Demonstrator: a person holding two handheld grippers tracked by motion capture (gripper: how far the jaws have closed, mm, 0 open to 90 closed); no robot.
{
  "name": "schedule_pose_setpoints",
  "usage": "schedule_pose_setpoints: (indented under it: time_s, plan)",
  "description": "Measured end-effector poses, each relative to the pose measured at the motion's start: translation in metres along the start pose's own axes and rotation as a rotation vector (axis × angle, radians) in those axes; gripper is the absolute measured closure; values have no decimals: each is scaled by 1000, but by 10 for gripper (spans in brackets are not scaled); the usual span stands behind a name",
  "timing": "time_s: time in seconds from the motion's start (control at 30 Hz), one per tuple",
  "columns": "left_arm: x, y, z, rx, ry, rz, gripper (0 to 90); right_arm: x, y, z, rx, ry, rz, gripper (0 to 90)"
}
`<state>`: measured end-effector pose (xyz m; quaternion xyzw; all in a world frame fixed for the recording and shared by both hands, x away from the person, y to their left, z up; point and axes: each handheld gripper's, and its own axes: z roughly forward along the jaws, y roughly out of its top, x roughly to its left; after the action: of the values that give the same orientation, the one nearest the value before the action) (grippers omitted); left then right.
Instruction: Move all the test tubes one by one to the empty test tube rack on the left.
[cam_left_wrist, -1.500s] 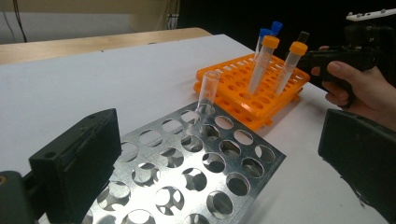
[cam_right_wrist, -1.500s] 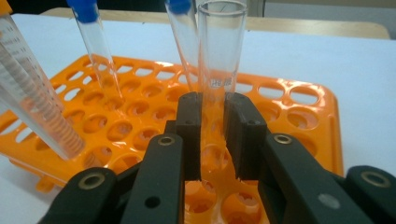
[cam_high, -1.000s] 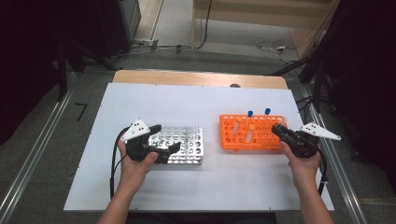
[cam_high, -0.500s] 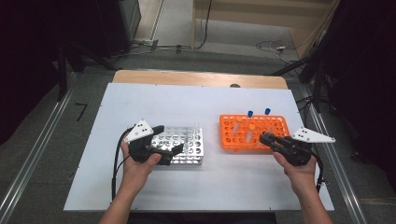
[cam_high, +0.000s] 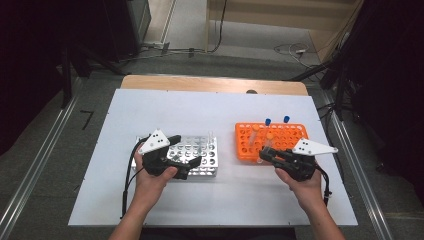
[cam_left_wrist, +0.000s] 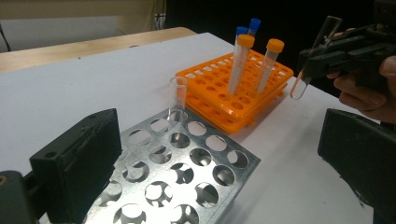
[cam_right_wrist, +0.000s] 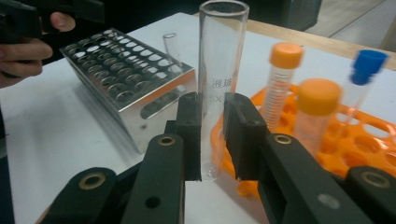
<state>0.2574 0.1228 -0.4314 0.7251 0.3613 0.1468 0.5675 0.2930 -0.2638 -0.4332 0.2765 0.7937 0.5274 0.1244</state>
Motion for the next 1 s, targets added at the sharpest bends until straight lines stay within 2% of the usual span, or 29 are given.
schedule_pose_setpoints:
  time_s: [0.1, 0.4, 0.53, 0.57, 0.6, 0.63, 0.7, 0.77, 0.9, 0.93, 1.0]
  plan:
    - [-2, 0, 2, 5, -11, 5, 10, 9, 2, 9, 11, 33, -17, 741]
    - [-11, 2, 7, 4, -53, 16, 59, 26, 4, 23, 29, 92, -26, 742]
    - [-17, 4, 10, 4, -66, 20, 127, 35, 5, 31, 43, 119, -47, 742]
    - [-19, 5, 10, 8, -63, 21, 181, 40, 5, 34, 51, 132, -54, 741]
    - [-20, 6, 11, 12, -61, 21, 181, 40, 5, 34, 51, 132, -54, 741]
    - [-22, 6, 13, 15, -62, 23, 231, 45, 5, 38, 61, 144, -63, 742]
    - [-26, 7, 15, 25, -69, 28, 268, 49, 5, 42, 68, 154, -70, 742]
    - [-29, 7, 17, 29, -85, 32, 283, 51, 5, 44, 74, 158, -73, 742]
    - [-34, 7, 20, 27, -137, 36, 383, 61, 4, 52, 96, 179, -89, 742]
    - [-37, 6, 22, 34, -170, 49, 411, 62, 4, 54, 98, 183, -92, 742]
    - [-39, 6, 24, 39, -183, 56, 465, 65, 4, 56, 104, 188, -97, 742]
